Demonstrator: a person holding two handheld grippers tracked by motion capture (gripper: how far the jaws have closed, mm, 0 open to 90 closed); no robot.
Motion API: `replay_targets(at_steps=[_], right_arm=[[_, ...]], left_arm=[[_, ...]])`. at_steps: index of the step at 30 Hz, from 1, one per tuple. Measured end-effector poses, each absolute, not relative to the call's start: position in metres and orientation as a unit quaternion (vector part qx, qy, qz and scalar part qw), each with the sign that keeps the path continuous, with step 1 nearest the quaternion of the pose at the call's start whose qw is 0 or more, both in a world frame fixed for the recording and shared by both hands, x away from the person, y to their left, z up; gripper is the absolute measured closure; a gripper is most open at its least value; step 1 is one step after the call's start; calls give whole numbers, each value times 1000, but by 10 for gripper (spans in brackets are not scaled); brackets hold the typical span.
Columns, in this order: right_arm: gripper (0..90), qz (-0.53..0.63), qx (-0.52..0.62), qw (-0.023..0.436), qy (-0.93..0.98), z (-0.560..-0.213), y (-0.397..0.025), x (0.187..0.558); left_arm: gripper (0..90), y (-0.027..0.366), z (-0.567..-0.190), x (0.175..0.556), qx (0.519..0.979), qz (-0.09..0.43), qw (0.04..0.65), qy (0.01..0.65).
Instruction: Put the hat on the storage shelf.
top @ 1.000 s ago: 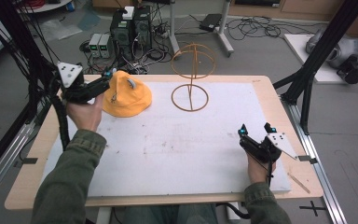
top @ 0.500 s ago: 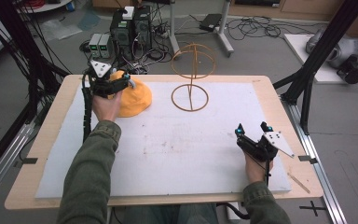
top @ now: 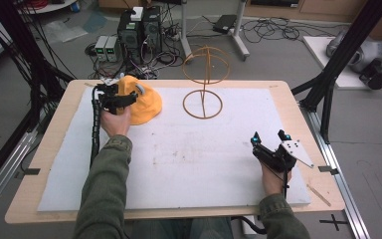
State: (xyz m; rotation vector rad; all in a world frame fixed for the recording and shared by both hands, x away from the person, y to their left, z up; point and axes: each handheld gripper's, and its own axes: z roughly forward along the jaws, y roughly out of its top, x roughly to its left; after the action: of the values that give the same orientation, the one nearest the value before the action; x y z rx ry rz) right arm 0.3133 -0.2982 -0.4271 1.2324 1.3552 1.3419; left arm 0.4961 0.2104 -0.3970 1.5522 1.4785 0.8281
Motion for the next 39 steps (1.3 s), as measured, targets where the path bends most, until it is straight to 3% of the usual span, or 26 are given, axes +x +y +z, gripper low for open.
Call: replay_targets(at_steps=[3,7,9,15,21,24,39], right_arm=[[112,536,494,421,541,-428,-298,314],[112,536,493,419,542,-428,-298,315],[113,536,495,417,542,-429,-298,315],[113,535,493,416,545,-429,-298,317],[113,535,491,417,546,-429,-298,317],[113,536,494,415,545,-430,-298,318],[113,533,492,413,551,-430,-298,319]], left_arm=[[167,214,-400,498,614,320,399,601],[236,227,-406,501,597,271,425,625],[394,230,-406,500,599,266,431,621],[551,224,-404,500,613,284,436,594],[784,218,-404,499,621,294,438,579],[836,215,-403,499,630,304,426,574],[874,216,-399,495,633,305,438,560]])
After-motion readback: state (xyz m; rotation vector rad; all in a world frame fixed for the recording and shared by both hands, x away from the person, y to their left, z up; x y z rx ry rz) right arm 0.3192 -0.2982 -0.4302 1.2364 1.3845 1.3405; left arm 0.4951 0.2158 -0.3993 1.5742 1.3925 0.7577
